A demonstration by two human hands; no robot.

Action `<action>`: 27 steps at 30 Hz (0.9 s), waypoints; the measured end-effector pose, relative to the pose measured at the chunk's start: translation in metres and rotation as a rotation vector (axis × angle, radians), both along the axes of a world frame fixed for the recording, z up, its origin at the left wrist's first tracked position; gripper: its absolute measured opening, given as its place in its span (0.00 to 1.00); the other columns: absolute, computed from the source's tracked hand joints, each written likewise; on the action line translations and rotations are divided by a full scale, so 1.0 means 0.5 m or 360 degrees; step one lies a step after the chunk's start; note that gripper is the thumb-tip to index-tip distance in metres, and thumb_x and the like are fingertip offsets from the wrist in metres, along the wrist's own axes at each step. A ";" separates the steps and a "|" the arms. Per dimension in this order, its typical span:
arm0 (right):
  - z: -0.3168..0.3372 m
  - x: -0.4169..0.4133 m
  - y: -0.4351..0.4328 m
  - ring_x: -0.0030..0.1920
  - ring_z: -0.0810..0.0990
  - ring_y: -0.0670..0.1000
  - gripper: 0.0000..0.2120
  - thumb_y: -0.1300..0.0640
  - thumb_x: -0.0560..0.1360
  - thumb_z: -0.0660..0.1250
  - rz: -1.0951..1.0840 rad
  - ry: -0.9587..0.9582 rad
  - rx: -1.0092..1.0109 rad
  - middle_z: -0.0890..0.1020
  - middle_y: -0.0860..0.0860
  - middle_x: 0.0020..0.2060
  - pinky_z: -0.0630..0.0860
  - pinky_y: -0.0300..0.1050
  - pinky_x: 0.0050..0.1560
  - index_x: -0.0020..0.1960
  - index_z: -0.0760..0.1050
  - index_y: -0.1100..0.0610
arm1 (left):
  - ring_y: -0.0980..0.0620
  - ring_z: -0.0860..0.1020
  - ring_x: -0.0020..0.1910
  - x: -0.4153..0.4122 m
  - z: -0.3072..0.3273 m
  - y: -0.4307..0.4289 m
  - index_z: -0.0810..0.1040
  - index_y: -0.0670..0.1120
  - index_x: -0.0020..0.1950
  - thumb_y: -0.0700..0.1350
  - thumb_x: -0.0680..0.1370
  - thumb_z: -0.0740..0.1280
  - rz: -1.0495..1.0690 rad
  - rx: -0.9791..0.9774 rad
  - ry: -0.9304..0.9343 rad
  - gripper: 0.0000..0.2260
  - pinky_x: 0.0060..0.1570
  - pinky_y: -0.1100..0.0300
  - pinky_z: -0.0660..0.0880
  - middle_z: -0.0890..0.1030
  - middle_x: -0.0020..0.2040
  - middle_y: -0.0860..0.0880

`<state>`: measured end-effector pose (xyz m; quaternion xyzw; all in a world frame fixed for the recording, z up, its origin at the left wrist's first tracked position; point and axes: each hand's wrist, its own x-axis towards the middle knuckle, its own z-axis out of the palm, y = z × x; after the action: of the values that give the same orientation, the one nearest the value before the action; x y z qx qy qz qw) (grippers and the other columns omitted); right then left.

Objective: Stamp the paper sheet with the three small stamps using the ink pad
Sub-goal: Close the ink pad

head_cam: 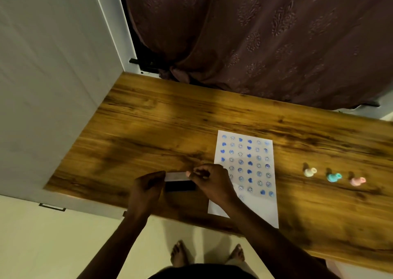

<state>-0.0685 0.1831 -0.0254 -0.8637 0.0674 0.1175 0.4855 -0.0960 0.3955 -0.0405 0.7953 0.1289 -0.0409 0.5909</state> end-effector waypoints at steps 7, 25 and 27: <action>-0.016 -0.022 0.011 0.55 0.85 0.47 0.14 0.53 0.75 0.76 -0.0029 0.0034 -0.0144 0.87 0.50 0.54 0.79 0.39 0.60 0.58 0.84 0.56 | 0.47 0.84 0.49 -0.017 -0.021 -0.002 0.82 0.46 0.54 0.33 0.78 0.69 -0.0040 0.0104 0.0016 0.09 0.46 0.55 0.81 0.85 0.46 0.50; -0.033 -0.035 0.034 0.59 0.83 0.49 0.11 0.61 0.78 0.70 -0.0106 -0.0071 -0.0250 0.86 0.50 0.57 0.77 0.40 0.64 0.60 0.82 0.55 | 0.40 0.85 0.52 -0.013 -0.022 -0.009 0.84 0.40 0.58 0.36 0.74 0.76 -0.0134 0.0561 -0.0067 0.12 0.57 0.44 0.81 0.87 0.53 0.39; -0.033 -0.034 0.035 0.59 0.83 0.49 0.11 0.61 0.78 0.70 -0.0099 -0.0086 -0.0248 0.86 0.50 0.56 0.78 0.43 0.64 0.60 0.82 0.55 | 0.40 0.85 0.53 -0.010 -0.027 -0.010 0.84 0.40 0.58 0.37 0.74 0.76 -0.0093 0.0532 -0.0024 0.13 0.57 0.44 0.81 0.87 0.54 0.40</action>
<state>-0.0856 0.2007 -0.0420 -0.8991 0.0902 0.0734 0.4220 -0.1009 0.3906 -0.0542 0.8862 0.1062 -0.0300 0.4499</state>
